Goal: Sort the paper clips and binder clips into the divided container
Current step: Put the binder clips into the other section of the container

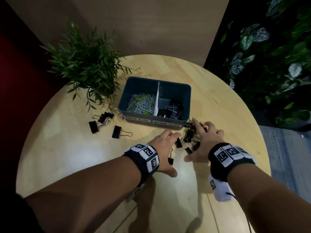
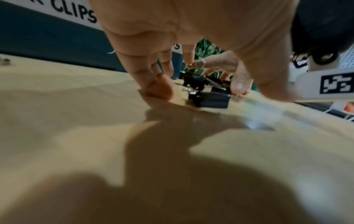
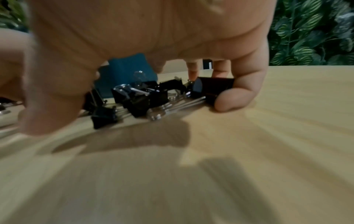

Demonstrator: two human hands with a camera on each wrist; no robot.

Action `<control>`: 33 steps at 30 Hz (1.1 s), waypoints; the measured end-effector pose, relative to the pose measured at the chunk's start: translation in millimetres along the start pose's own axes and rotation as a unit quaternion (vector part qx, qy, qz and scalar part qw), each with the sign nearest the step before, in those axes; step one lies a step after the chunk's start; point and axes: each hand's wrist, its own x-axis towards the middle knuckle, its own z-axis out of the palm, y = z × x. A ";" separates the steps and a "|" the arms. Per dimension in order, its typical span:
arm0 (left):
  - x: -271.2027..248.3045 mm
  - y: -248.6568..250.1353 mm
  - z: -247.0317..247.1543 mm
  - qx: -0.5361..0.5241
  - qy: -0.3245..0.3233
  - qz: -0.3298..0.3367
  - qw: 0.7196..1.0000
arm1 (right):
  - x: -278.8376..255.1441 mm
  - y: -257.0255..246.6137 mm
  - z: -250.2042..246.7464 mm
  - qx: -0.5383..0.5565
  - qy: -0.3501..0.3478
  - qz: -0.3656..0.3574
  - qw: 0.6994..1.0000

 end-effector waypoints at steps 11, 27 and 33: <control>19.4 -7.5 -2.7 -0.017 0.035 0.026 0.999 | 1.0 -13.9 5.0 0.045 0.029 -0.067 0.996; 11.7 4.9 5.2 0.066 0.051 0.037 0.996 | 2.3 -6.0 6.4 0.188 0.115 -0.086 0.972; 6.7 -5.9 2.6 0.058 0.034 0.031 0.997 | -6.6 5.9 -10.8 0.262 0.119 -0.026 0.957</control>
